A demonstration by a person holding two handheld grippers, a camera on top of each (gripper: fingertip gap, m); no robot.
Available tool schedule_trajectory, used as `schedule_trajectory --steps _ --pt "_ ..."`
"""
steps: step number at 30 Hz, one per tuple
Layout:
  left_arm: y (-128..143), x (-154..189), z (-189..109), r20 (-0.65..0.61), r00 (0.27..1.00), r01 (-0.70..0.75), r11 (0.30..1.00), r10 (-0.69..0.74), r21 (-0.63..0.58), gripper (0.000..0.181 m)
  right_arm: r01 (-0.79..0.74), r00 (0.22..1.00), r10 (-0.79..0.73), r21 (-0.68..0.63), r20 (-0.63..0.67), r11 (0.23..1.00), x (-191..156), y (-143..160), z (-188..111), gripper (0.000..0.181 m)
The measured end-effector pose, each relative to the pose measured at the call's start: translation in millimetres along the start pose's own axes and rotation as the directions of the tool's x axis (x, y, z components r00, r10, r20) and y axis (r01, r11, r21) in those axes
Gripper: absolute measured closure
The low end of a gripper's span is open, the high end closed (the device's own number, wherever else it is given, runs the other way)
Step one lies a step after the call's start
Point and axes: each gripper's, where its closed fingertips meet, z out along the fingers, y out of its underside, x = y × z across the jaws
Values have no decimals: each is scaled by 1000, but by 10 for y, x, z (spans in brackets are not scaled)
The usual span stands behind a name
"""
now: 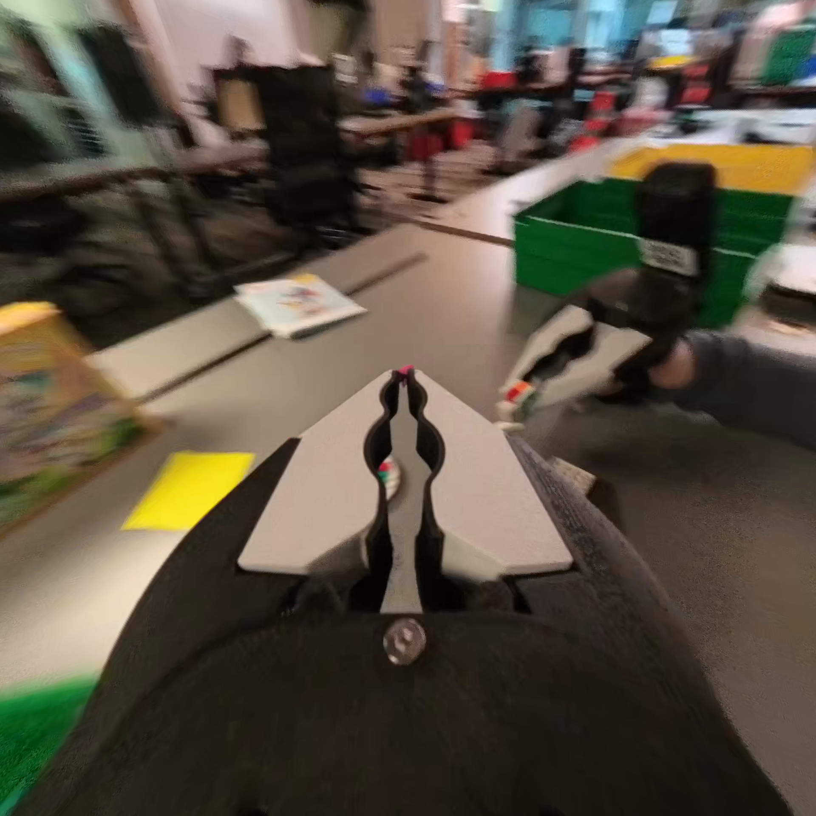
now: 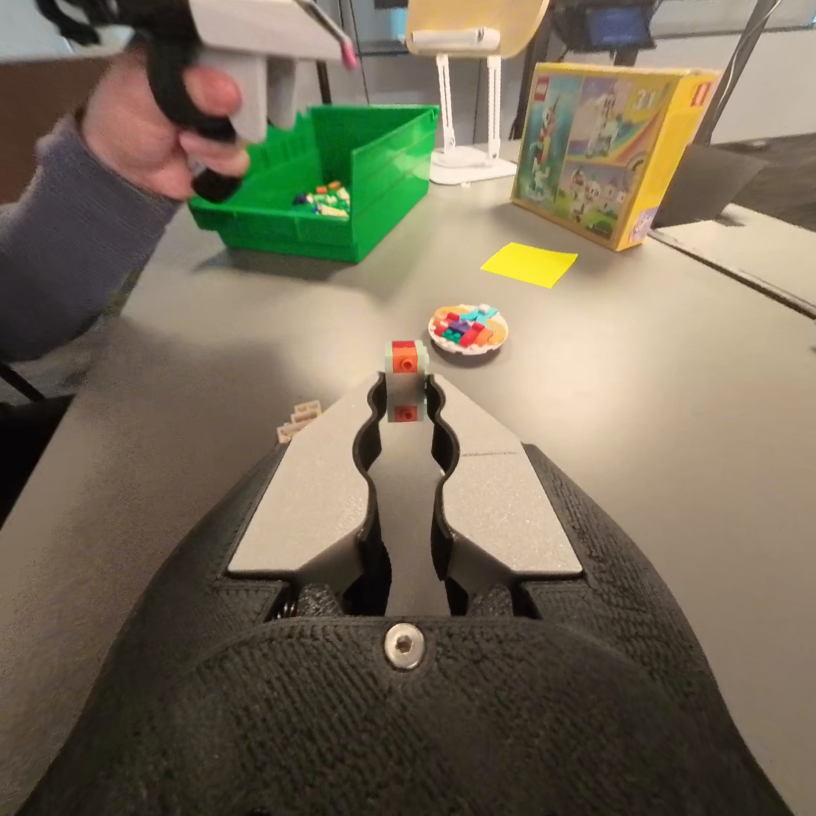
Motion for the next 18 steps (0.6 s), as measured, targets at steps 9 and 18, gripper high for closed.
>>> schedule_trajectory --steps 9,18 --pt "1143 -1419 -1476 577 807 377 646 123 -664 179 -11 999 9 50 47 999 -65 -63 -29 166" --pt "1720 -1455 -1561 471 882 437 400 -13 -806 146 -24 997 20 59 75 998 -96 -73 -49 166"
